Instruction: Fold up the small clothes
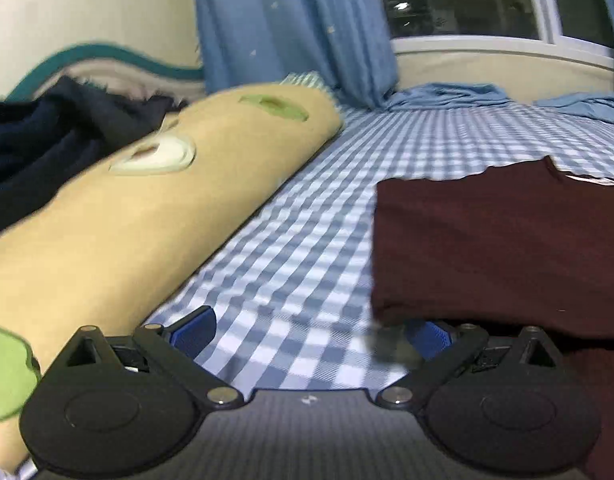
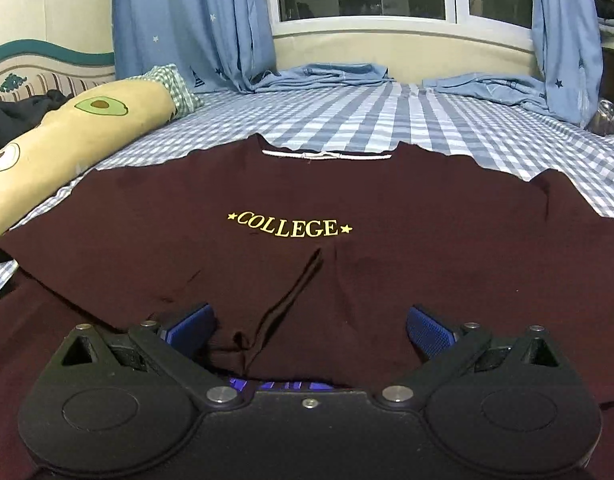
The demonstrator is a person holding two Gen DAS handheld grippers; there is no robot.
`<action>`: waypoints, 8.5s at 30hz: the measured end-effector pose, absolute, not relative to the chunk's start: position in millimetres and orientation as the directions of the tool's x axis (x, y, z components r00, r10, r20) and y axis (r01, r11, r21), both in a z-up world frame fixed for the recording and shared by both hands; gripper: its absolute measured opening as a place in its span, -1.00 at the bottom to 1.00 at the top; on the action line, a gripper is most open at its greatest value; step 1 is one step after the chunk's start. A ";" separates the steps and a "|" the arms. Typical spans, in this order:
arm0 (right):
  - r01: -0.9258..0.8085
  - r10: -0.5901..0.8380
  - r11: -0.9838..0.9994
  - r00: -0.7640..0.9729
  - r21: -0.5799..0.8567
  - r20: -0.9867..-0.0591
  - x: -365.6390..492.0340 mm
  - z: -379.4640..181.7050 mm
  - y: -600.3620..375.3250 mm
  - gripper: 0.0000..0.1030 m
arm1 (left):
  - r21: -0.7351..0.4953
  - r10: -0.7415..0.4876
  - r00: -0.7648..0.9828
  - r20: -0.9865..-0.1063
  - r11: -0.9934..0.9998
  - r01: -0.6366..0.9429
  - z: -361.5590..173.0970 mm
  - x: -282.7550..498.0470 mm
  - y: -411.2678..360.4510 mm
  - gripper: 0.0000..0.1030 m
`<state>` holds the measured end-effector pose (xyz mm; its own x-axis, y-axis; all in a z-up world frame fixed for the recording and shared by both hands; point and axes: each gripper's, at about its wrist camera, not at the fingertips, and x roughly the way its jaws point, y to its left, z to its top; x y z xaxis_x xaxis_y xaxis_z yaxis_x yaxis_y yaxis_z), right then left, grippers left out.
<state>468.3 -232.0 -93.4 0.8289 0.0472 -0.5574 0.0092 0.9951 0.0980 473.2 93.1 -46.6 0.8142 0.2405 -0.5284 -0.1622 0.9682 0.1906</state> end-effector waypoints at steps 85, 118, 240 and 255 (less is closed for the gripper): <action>-0.005 -0.219 0.709 0.949 -0.705 -0.227 104.6 -185.9 -190.0 0.85 | 0.078 -0.144 0.847 -0.512 0.974 0.213 -30.8 133.6 15.2 0.99; -0.156 0.068 0.951 0.948 -0.267 -0.312 117.3 -49.6 -209.0 -0.68 | 0.356 -0.156 0.901 -0.405 0.881 0.312 -70.0 100.3 -36.8 0.99; 0.136 -0.126 0.869 0.991 -0.477 0.051 175.4 63.0 -271.7 -0.88 | 0.316 -0.020 0.989 -0.148 0.946 0.067 139.7 239.1 -34.5 -0.88; -0.016 -0.147 0.909 0.922 -0.416 -0.359 417.6 -18.9 -315.3 -0.88 | 0.376 0.066 0.885 -0.461 0.918 0.128 34.2 454.5 -83.7 -0.85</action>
<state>417.6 -315.3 -18.9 0.9217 -0.1473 -0.3589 -0.0165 0.9094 -0.4156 454.5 -83.7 34.2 0.8850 0.0656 -0.4610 0.1280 0.9176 0.3763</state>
